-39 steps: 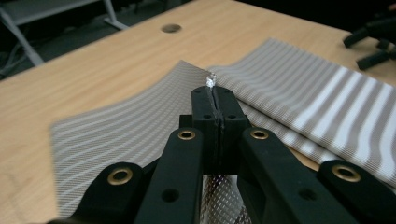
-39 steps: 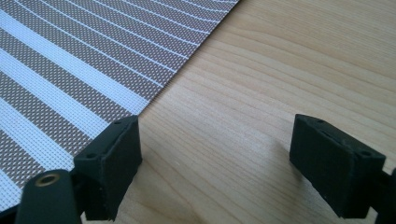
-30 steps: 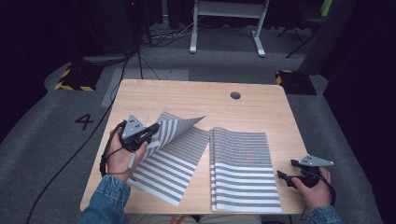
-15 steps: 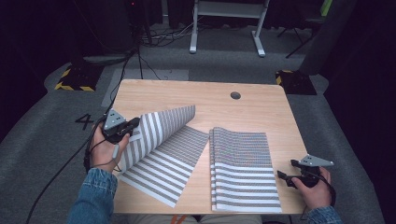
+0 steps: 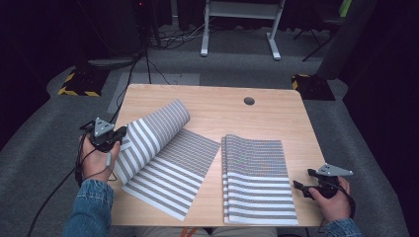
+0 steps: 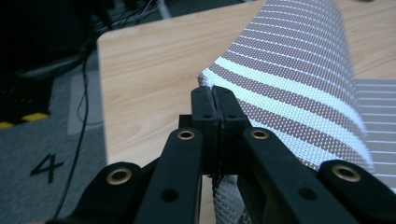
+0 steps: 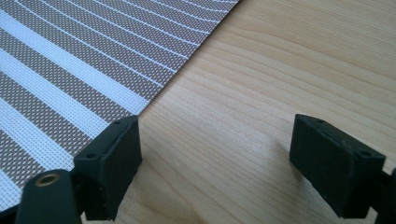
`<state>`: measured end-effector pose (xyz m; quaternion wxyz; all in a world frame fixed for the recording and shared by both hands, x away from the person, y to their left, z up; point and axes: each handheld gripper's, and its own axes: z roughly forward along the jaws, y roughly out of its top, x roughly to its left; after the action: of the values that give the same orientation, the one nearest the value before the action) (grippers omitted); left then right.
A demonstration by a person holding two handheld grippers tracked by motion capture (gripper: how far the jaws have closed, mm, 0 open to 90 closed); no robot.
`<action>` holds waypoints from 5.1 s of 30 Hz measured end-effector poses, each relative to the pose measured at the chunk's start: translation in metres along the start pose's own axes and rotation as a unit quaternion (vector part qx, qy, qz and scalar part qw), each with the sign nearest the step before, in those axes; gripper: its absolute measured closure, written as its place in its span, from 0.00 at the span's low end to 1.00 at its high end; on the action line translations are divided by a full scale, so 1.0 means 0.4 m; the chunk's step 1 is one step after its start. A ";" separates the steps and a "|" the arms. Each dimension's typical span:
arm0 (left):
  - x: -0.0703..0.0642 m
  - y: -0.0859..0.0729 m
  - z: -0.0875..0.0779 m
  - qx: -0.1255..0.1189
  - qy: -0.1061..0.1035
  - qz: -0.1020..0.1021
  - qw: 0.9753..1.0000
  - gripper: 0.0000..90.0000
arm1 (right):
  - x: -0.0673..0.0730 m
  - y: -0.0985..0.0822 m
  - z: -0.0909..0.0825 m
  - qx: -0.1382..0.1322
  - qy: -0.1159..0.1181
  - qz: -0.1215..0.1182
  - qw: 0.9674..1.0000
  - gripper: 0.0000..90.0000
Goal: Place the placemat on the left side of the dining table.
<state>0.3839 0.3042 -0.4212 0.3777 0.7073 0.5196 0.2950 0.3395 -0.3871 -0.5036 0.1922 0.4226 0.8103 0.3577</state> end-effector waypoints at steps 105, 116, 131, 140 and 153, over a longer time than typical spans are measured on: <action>-0.407 -0.140 0.093 0.078 -0.218 0.111 0.967 0.99 | 0.000 0.002 0.002 -0.001 -0.001 -0.001 1.000 0.18; -0.357 -0.162 0.003 0.058 -0.348 0.168 0.920 0.99 | 0.000 0.002 0.002 -0.001 -0.001 -0.001 1.000 0.18; -0.338 -0.201 -0.031 0.069 -0.450 0.180 0.872 0.83 | 0.000 0.002 0.002 -0.001 -0.001 0.000 1.000 0.18; -0.257 -0.159 -0.065 0.044 -0.261 0.093 0.960 0.41 | 0.000 0.002 0.002 -0.001 -0.001 0.000 1.000 0.18; -0.106 -0.246 -0.044 0.121 -0.003 -0.058 0.991 0.39 | 0.000 0.002 0.002 -0.001 -0.001 0.000 1.000 0.18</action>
<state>0.3072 0.2849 -0.4956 0.3074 0.7173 0.5904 0.2061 0.3405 -0.3865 -0.5037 0.1935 0.4226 0.8099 0.3578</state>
